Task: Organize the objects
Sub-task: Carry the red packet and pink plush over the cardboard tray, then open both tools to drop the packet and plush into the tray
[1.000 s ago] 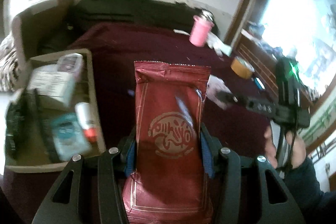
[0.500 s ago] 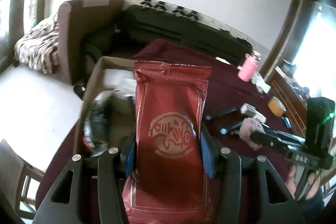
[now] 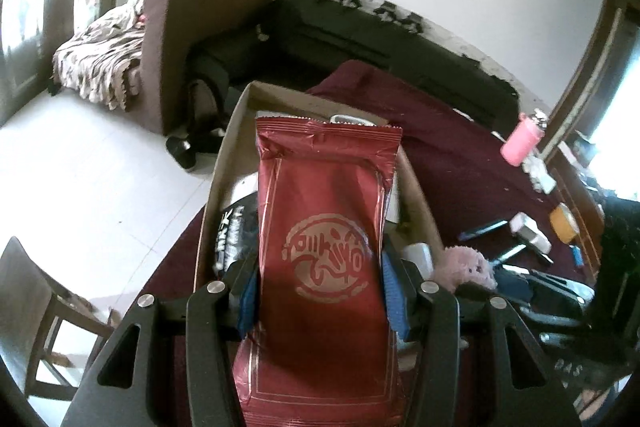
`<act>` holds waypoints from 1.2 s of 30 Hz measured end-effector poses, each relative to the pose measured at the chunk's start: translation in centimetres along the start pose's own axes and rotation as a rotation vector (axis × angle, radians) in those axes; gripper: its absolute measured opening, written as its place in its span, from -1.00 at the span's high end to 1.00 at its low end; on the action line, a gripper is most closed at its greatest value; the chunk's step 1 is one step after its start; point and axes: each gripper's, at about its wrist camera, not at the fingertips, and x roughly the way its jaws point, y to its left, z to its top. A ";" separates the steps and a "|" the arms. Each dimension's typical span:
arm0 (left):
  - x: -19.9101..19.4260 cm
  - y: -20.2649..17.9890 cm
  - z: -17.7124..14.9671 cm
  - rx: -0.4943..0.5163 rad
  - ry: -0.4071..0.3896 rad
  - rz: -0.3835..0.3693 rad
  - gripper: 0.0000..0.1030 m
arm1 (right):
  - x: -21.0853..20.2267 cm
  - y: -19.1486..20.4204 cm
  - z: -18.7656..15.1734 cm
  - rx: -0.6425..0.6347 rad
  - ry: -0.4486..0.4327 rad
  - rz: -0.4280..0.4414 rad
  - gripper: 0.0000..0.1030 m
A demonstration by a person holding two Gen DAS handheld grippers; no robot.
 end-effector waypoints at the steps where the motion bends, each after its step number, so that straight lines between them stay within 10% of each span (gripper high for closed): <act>1: 0.1 0.1 -0.1 -0.005 0.002 -0.001 0.11 | 0.6 0.0 0.1 0.001 0.009 -0.003 0.45; 15: 2.6 -1.6 0.4 0.040 0.017 0.020 0.09 | 5.0 2.0 -0.6 -0.119 0.055 -0.113 0.42; 36: 0.5 -2.4 0.9 0.019 0.006 -0.018 -0.01 | 2.6 1.9 -0.9 -0.087 0.045 -0.038 0.00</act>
